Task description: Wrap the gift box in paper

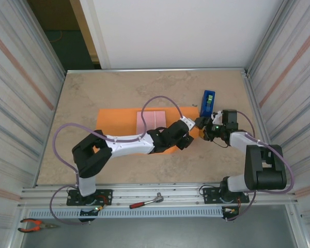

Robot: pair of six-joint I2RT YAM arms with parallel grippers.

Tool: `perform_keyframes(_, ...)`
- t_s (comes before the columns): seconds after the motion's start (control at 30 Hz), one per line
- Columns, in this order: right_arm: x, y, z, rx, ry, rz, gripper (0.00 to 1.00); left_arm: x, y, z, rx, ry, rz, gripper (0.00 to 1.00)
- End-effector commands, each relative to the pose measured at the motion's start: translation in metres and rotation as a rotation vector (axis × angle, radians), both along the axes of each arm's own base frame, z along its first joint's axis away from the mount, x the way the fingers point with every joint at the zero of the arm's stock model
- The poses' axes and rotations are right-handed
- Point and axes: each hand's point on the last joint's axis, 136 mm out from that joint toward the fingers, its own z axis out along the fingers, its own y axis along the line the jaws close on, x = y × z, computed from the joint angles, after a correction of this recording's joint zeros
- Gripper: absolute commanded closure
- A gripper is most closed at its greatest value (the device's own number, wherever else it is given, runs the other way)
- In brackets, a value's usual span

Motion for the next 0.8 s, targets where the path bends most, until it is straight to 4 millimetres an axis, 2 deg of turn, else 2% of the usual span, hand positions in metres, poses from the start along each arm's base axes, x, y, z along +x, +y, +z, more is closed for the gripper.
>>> perform_keyframes(0.0,-0.012,0.001,-0.004,-0.014,0.013,0.014,0.44,0.006,0.015,0.027,-0.039,-0.047,0.038,0.41)
perform_keyframes(0.27,-0.030,-0.003,-0.011,-0.053,0.042,0.014,0.61,0.016,0.047,0.047,-0.070,-0.066,0.098,0.41)
perform_keyframes(0.33,-0.035,-0.004,-0.013,-0.070,0.051,0.014,0.70,0.019,0.056,0.051,-0.080,-0.066,0.115,0.40)
perform_keyframes(0.43,-0.038,-0.005,-0.007,-0.108,0.043,0.024,0.90,0.023,0.071,0.055,-0.090,-0.051,0.146,0.40)
perform_keyframes(0.5,-0.038,-0.003,0.000,-0.137,0.027,0.036,0.99,0.027,0.083,0.059,-0.095,-0.041,0.173,0.40)
perform_keyframes(0.77,-0.032,0.027,0.033,-0.204,-0.037,0.128,1.00,0.043,0.133,0.070,-0.127,0.038,0.272,0.33)
